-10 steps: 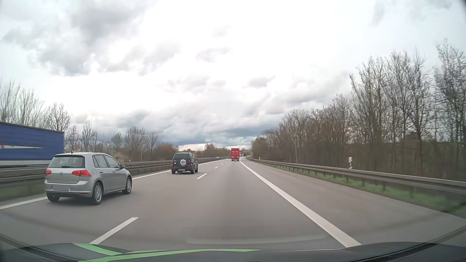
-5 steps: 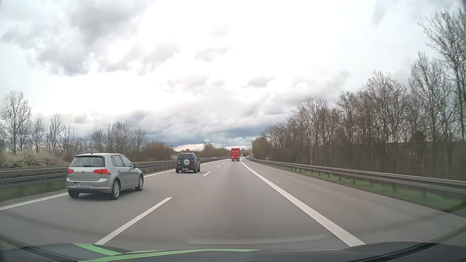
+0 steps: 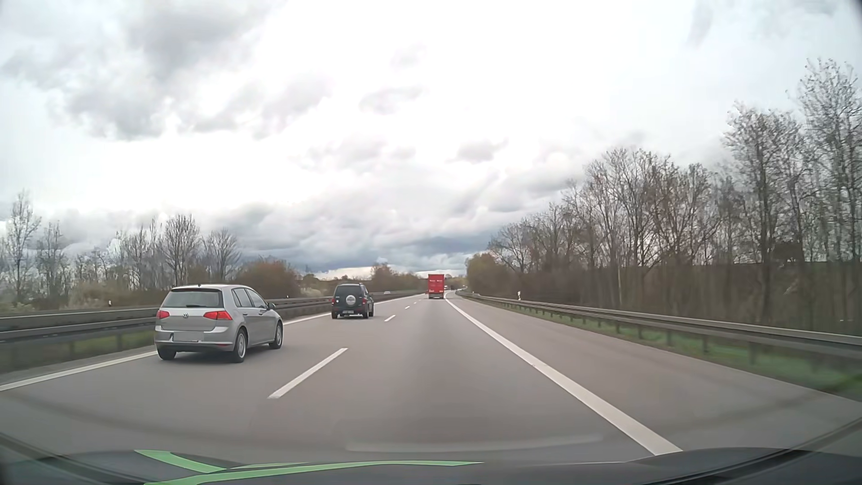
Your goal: Follow the waypoints while adhering to traffic rules and regulations
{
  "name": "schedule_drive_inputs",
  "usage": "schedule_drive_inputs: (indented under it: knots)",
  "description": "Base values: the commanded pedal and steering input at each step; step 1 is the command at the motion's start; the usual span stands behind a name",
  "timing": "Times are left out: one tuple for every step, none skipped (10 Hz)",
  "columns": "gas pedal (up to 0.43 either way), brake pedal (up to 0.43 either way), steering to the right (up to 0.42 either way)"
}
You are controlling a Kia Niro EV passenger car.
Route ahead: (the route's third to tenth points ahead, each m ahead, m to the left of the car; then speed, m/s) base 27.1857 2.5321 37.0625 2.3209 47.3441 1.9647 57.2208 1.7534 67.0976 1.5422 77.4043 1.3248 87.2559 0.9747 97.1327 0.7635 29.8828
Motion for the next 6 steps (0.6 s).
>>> schedule_drive_inputs:
  knots:
    - [0.398,0.000,0.000]
    - [0.390,0.000,0.000]
    - [0.378,0.000,0.000]
    - [0.358,0.000,0.000]
    - [0.339,0.000,0.001]
    - [0.331,0.000,0.000]
